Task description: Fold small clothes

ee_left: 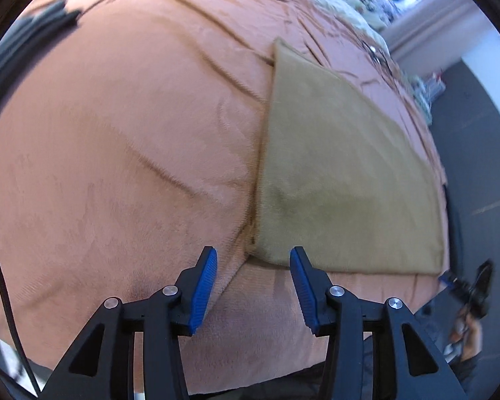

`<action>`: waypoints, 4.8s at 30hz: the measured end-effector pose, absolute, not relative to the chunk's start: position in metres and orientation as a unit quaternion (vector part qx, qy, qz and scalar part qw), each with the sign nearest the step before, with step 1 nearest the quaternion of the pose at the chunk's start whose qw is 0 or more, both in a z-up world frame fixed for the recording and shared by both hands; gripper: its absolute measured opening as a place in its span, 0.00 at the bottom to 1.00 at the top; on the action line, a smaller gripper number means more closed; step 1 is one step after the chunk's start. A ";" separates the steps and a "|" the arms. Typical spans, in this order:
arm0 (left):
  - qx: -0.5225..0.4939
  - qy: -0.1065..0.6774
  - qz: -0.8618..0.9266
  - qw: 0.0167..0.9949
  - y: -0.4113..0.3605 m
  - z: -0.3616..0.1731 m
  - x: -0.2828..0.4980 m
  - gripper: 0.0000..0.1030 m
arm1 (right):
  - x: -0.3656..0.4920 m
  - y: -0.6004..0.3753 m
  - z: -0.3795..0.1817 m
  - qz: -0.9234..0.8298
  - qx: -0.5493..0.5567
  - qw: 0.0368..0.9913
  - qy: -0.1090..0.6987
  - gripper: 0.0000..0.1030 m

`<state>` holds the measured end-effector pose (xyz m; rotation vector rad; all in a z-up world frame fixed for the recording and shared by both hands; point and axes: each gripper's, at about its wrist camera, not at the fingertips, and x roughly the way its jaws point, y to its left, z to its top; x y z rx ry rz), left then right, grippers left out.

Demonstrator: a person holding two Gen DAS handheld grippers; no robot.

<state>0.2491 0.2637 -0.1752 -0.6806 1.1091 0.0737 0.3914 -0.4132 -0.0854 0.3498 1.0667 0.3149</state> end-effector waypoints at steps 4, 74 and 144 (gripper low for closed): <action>-0.367 0.508 0.017 0.779 0.269 -0.185 0.246 0.46 | 0.390 -0.433 -0.101 0.178 0.243 0.817 0.492 0.39; -0.464 0.407 -0.017 0.787 0.241 -0.188 0.209 0.06 | 0.340 -0.215 -0.023 0.161 -0.019 0.886 0.434 0.05; -0.601 0.358 -0.028 0.714 0.245 -0.192 0.205 0.06 | 0.559 -0.046 -0.124 0.224 -0.091 0.808 0.537 0.04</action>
